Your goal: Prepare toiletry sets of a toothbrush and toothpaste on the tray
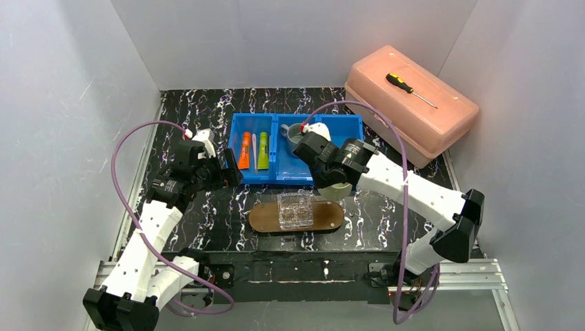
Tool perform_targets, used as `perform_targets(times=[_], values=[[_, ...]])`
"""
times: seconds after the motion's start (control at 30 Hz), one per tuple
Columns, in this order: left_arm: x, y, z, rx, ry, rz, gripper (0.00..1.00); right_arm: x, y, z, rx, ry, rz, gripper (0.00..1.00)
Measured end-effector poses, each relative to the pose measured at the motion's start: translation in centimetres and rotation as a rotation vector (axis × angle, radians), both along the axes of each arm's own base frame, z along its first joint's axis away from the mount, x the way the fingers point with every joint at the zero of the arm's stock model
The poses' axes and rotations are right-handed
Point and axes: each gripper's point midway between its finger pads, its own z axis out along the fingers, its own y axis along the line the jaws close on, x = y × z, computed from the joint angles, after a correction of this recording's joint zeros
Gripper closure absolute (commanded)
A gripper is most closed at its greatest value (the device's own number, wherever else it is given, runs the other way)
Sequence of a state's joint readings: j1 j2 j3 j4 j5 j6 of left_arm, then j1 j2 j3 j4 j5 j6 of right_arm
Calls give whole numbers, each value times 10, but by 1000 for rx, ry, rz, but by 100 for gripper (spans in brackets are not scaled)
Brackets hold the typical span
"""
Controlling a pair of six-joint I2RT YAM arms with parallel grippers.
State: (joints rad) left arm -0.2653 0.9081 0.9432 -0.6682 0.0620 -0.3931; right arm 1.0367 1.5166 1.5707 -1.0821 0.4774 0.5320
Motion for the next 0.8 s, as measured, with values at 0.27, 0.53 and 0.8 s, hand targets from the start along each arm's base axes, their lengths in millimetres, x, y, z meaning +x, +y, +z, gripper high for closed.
perform_targets(times=[0.27, 0.53, 0.8], values=[[0, 0, 0, 0, 0, 0, 2, -26, -12, -27, -4, 29, -37, 99], [0, 0, 0, 0, -1, -1, 2, -39, -17, -52, 24, 56, -70, 99], [0, 0, 0, 0, 0, -1, 2, -41, -12, -65, 50, 69, -69, 99]])
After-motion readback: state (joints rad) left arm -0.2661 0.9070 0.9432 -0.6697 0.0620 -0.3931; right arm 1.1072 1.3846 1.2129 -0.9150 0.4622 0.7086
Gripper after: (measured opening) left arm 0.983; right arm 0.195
